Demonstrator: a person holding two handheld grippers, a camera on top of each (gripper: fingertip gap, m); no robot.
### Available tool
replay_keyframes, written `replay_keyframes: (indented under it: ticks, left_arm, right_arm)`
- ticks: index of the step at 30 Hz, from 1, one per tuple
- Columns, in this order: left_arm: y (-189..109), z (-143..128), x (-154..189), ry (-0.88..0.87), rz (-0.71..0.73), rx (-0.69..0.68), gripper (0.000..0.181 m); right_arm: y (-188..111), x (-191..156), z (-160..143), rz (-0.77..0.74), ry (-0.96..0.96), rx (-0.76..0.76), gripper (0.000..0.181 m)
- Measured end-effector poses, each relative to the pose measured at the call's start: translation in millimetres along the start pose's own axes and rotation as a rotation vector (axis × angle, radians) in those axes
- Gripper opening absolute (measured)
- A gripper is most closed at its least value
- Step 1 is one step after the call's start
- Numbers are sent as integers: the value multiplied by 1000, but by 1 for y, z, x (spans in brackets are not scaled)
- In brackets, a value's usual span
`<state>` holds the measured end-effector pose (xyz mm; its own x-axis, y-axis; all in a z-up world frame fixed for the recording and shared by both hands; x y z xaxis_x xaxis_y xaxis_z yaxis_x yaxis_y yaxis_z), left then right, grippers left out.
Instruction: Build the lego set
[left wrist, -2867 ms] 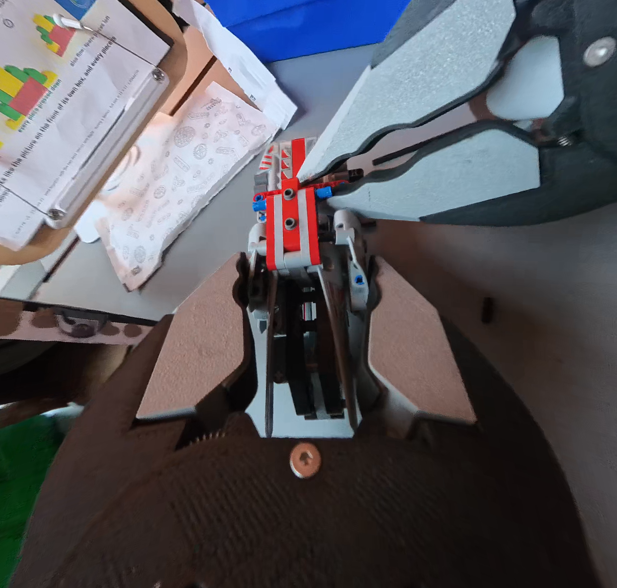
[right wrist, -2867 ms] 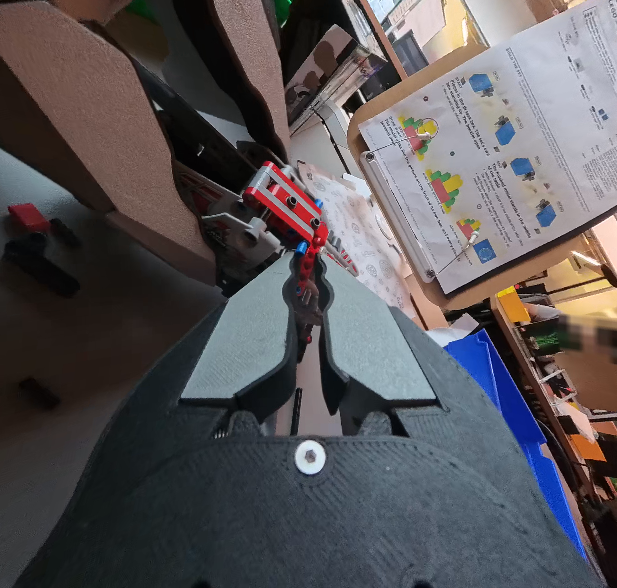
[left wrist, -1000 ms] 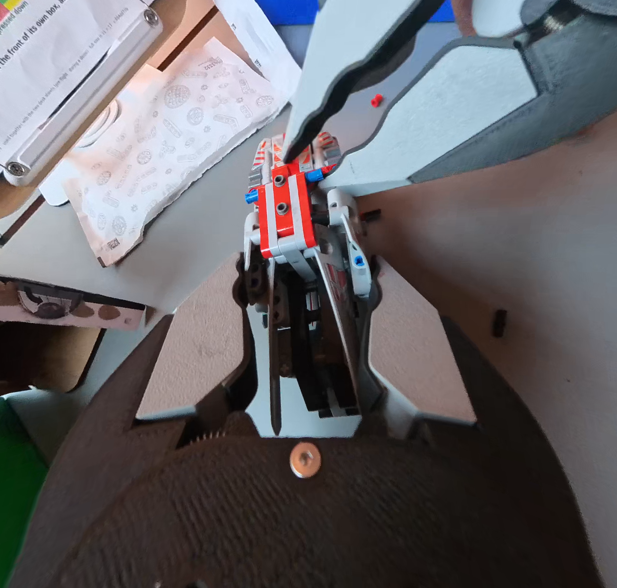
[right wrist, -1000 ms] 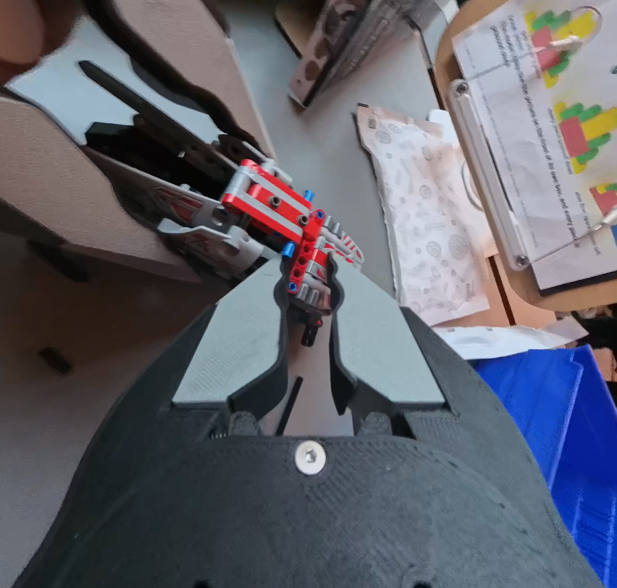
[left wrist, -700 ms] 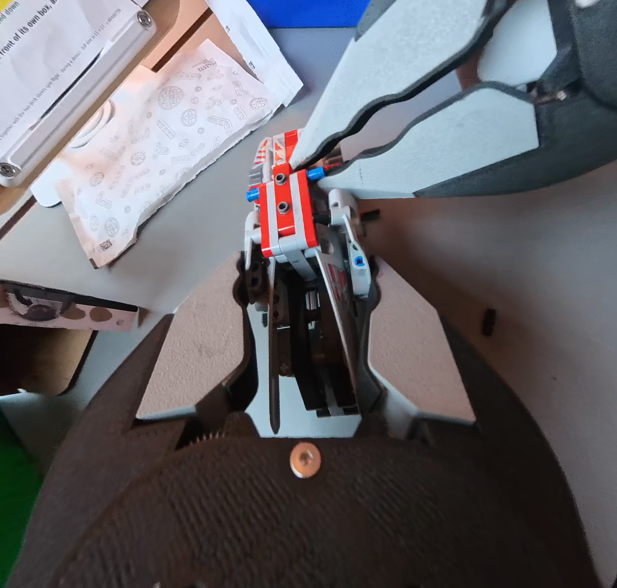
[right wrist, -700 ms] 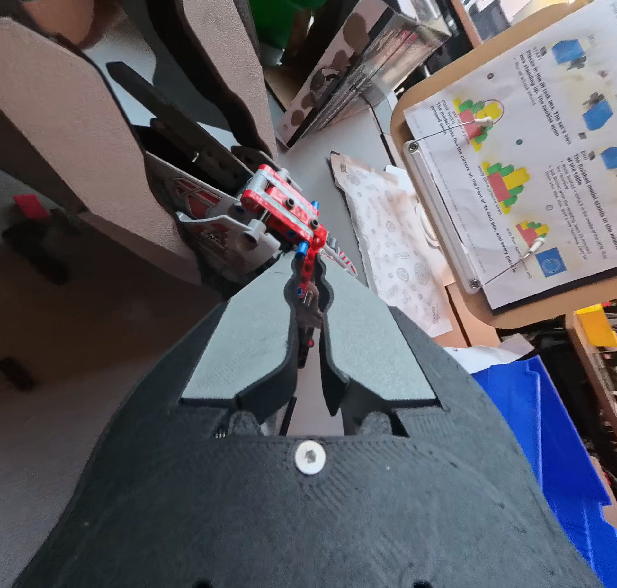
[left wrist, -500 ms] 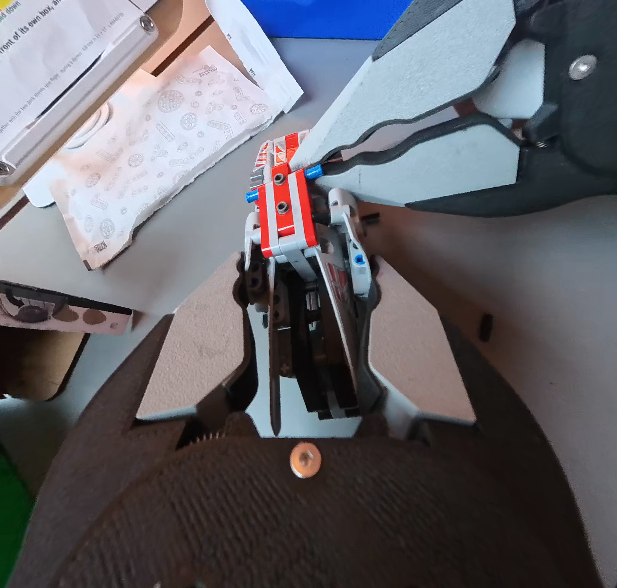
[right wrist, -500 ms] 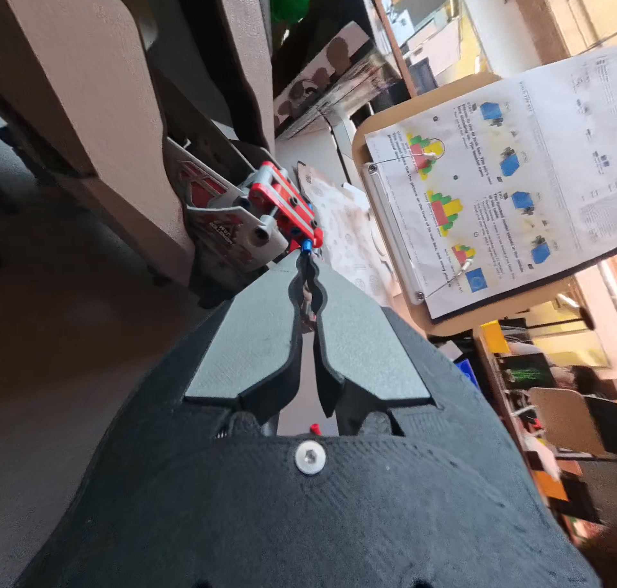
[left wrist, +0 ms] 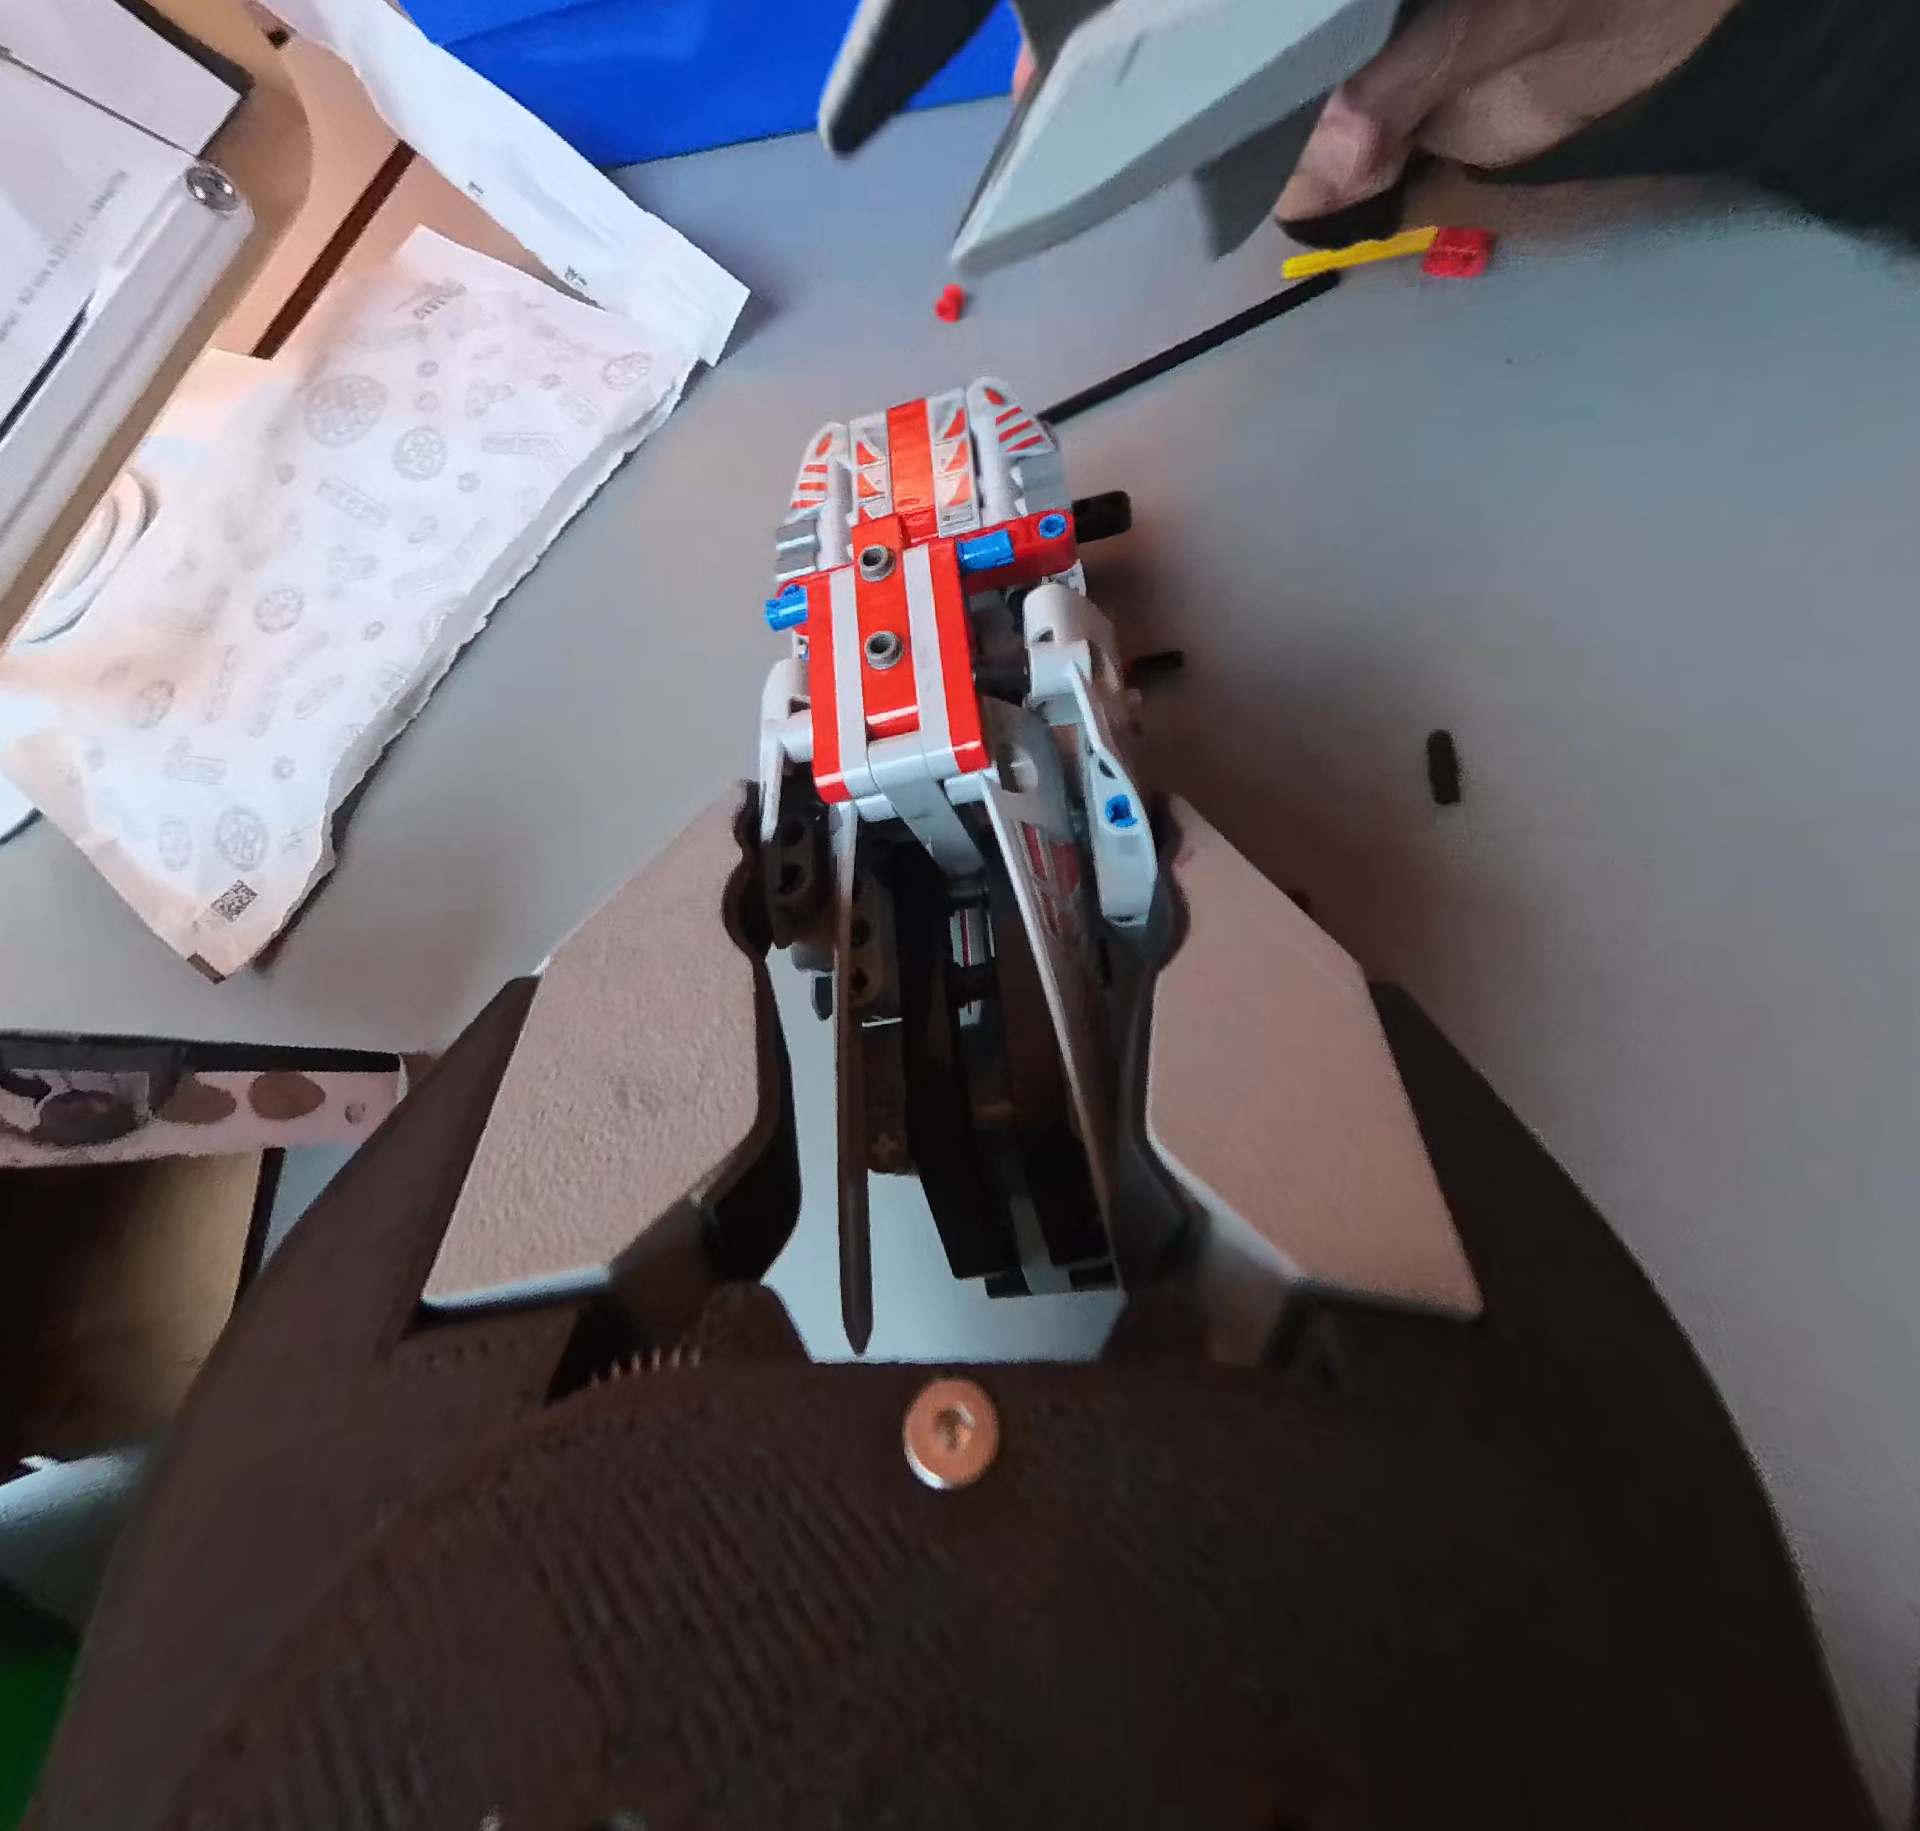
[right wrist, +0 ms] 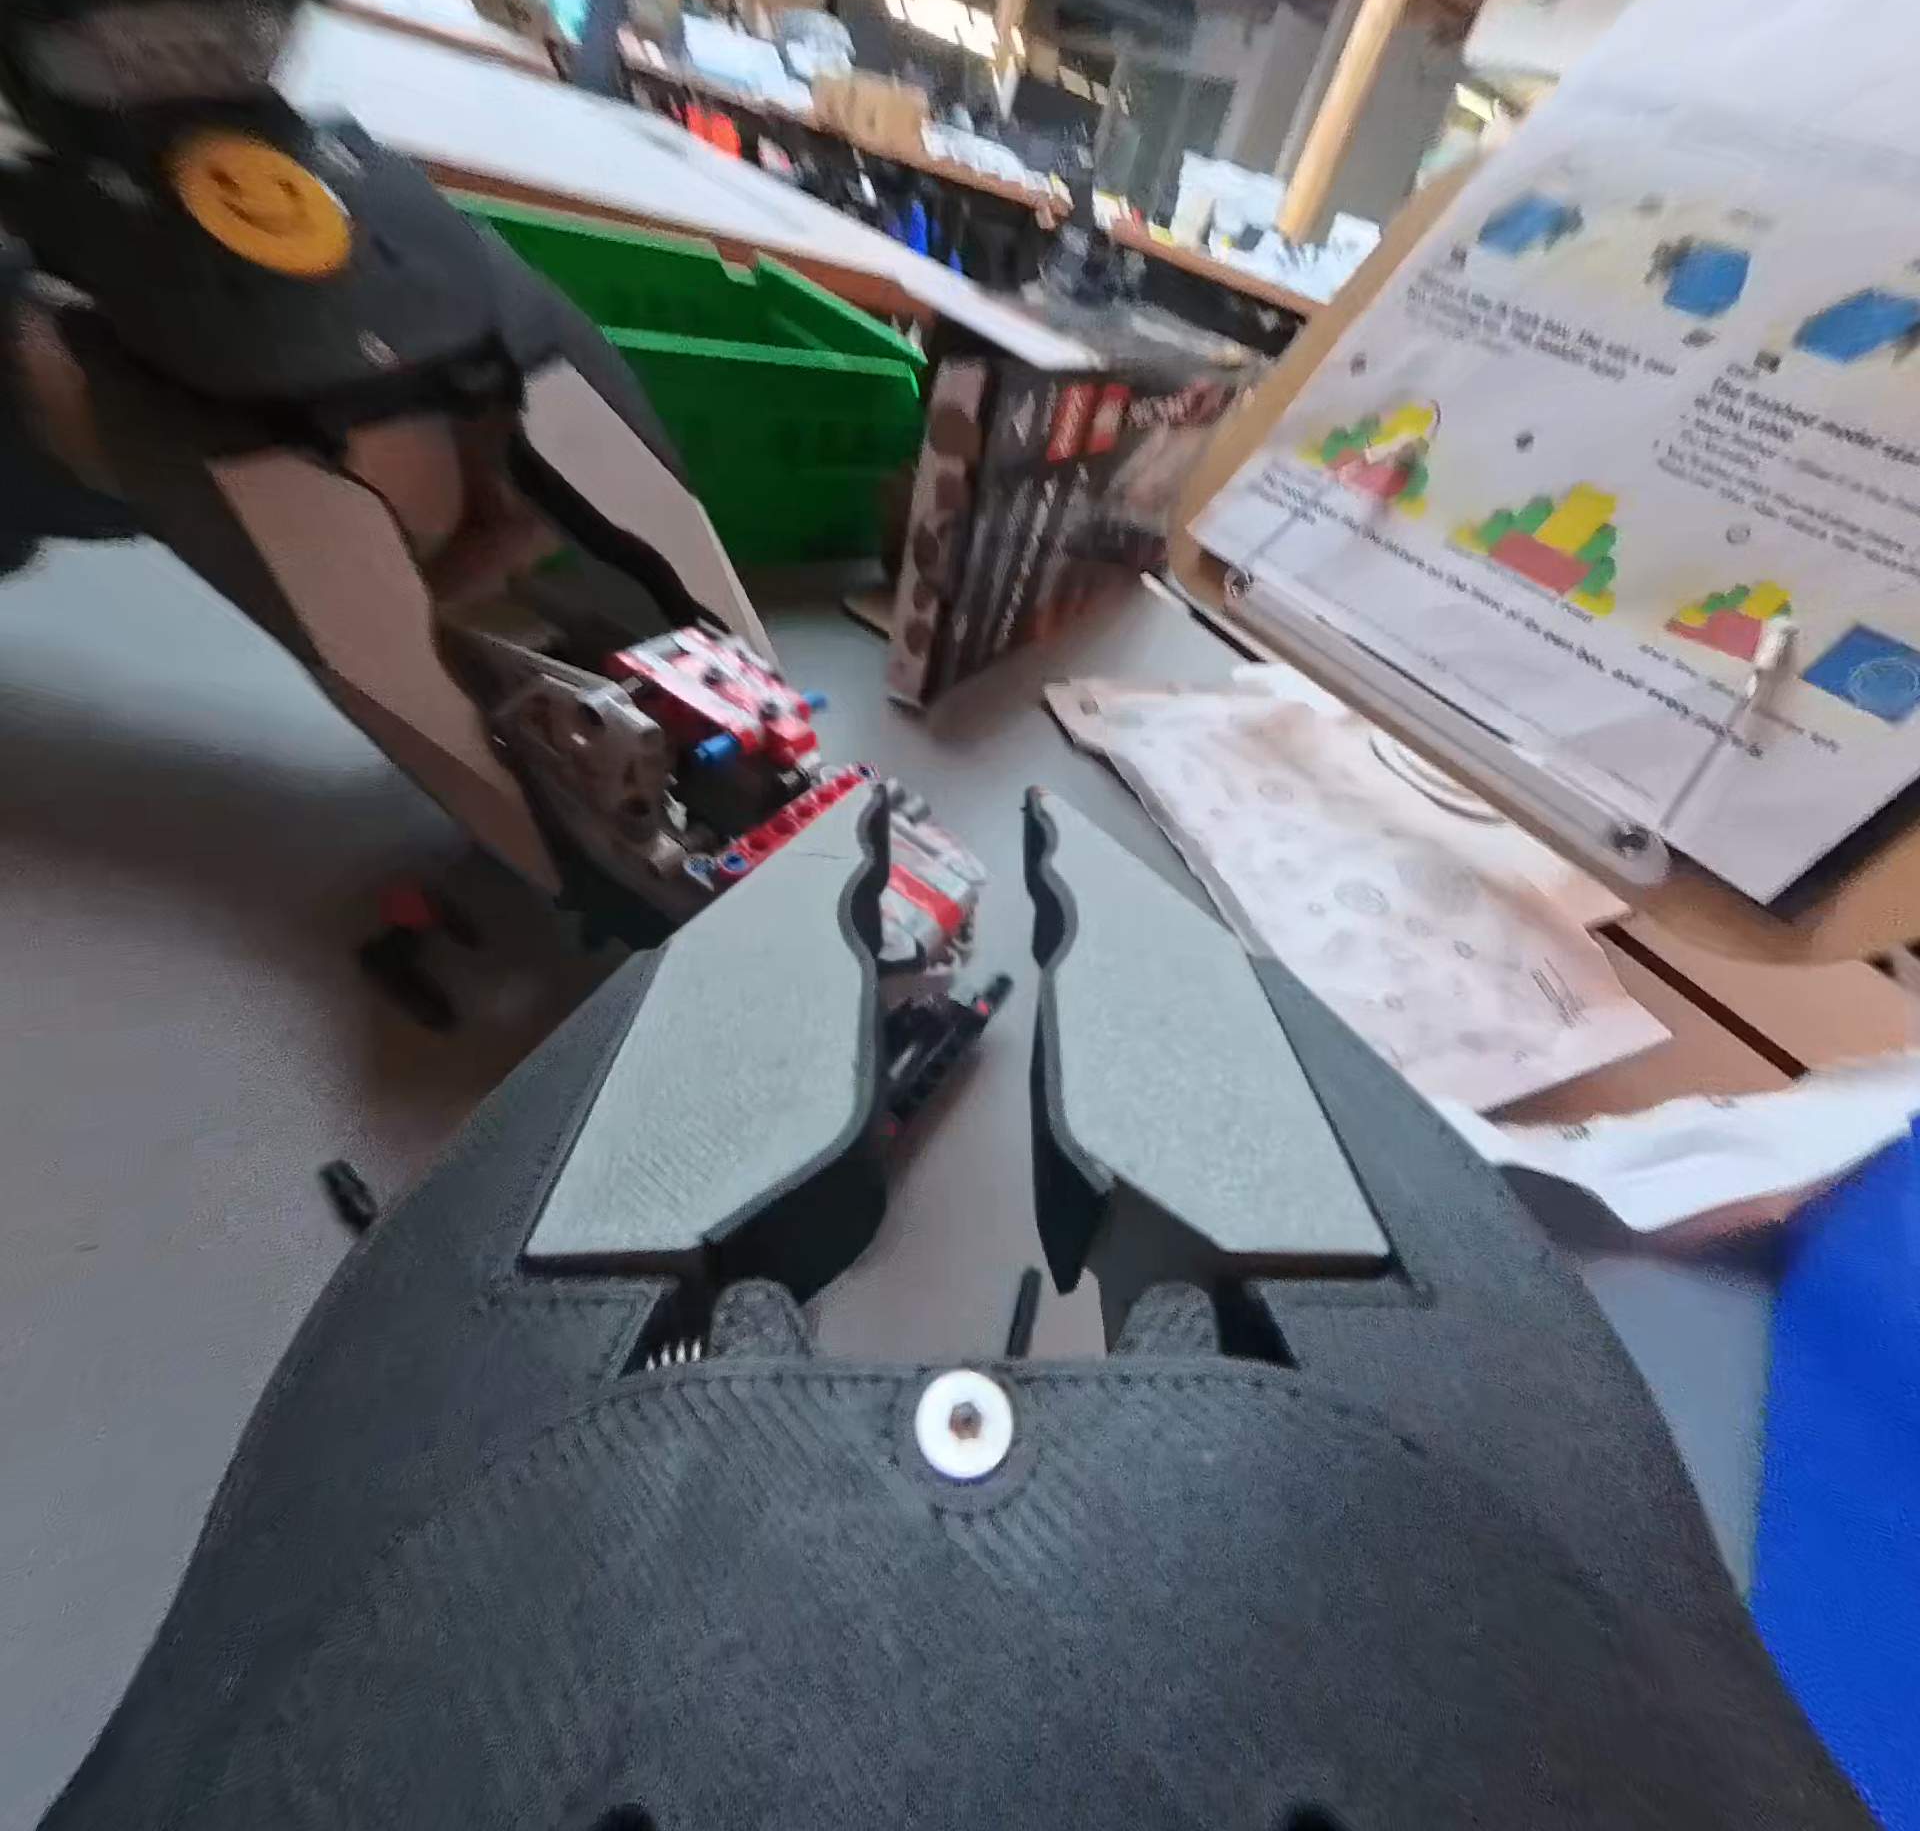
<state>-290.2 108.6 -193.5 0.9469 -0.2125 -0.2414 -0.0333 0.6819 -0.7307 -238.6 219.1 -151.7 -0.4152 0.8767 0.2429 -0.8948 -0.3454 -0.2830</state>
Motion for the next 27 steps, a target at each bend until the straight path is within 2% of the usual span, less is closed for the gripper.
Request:
replay_keyframes:
  ticks: [2,3,6,7,8,9,10,12,16,17,19,21,22,24,27]
  left_arm:
    - [-1,0,3,18,-14,10,71]
    - [-1,0,3,17,-21,14,71]
    - [1,2,4,17,-11,14,71]
    - [2,3,5,12,-7,16,71]
    - [2,4,5,11,-4,18,71]
    - [3,5,6,13,-1,18,71]
    - [3,6,6,12,-1,18,71]
    - [4,6,6,3,-2,19,71]
    - [5,7,6,-5,2,26,71]
    - [5,7,5,-8,3,31,71]
    - [7,9,5,-18,7,39,71]
    - [8,11,6,-24,12,43,71]
    - [9,12,6,-24,13,41,71]
    - [10,13,7,-29,14,39,71]
    - [10,13,8,-47,20,43,70]
  right_arm:
    - [-6,-11,7,73,-19,69,25]
    - [-4,-16,5,99,-38,53,19]
    - [6,-24,-3,95,-100,-63,22]
    - [7,-29,0,108,-101,-69,13]
    - [8,-32,3,128,-72,-68,1]
    - [10,-34,6,153,-15,-78,0]
    - [13,-37,6,199,53,-96,0]
    - [18,-40,5,285,192,-132,13]
    - [20,-28,2,303,342,-177,6]
    - [20,-24,0,291,373,-199,12]
    - [19,-20,-5,274,418,-267,38]
    - [21,-16,-7,271,470,-291,45]
    - [23,-16,-5,294,497,-277,44]
    - [28,-22,0,385,563,-244,25]
    - [34,-17,2,406,624,-261,17]
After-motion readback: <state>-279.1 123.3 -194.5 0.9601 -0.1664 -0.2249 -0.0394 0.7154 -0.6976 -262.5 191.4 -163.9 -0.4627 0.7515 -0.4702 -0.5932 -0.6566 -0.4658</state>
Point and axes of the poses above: each gripper's, where its closed fingertips meet, y out along the fingers, z out of its top, x = y × z across the jaws, the point moved 4 cm from there along -y, back along the fingers, and after that the axes turned 10 degrees about -x, right-handed, at the moved point
